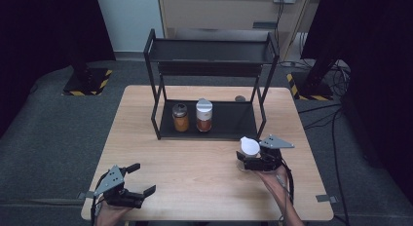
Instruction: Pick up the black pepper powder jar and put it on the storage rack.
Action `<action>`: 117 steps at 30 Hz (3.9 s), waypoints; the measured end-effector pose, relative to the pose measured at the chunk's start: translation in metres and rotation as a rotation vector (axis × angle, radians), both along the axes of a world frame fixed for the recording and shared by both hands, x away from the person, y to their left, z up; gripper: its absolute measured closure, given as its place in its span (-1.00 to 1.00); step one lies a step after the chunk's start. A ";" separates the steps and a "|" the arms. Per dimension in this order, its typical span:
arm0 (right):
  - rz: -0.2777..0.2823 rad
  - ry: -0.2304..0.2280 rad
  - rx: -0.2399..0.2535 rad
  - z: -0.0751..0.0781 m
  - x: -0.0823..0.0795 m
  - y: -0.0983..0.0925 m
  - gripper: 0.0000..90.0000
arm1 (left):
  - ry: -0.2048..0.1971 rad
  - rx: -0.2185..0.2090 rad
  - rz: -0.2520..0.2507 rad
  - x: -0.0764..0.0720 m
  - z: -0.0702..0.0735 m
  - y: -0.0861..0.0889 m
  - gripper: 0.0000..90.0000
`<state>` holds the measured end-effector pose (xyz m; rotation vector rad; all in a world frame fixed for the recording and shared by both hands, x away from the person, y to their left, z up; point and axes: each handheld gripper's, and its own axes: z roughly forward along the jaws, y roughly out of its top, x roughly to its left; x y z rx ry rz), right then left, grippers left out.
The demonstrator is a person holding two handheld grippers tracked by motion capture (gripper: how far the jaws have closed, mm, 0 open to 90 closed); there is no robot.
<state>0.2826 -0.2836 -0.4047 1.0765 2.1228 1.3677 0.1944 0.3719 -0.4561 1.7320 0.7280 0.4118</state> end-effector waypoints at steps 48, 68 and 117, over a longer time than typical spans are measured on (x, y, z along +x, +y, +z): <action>0.008 -0.051 -0.027 0.012 -0.003 0.009 -0.32 | -0.001 -0.003 -0.001 0.000 0.000 0.000 -1.00; -0.008 -0.067 -0.026 0.046 0.021 0.023 -0.32 | -0.001 -0.003 -0.001 0.000 0.000 0.001 -1.00; -0.109 -0.043 -0.050 0.022 0.127 0.072 -0.32 | 0.006 -0.007 -0.007 0.002 -0.001 0.001 -1.00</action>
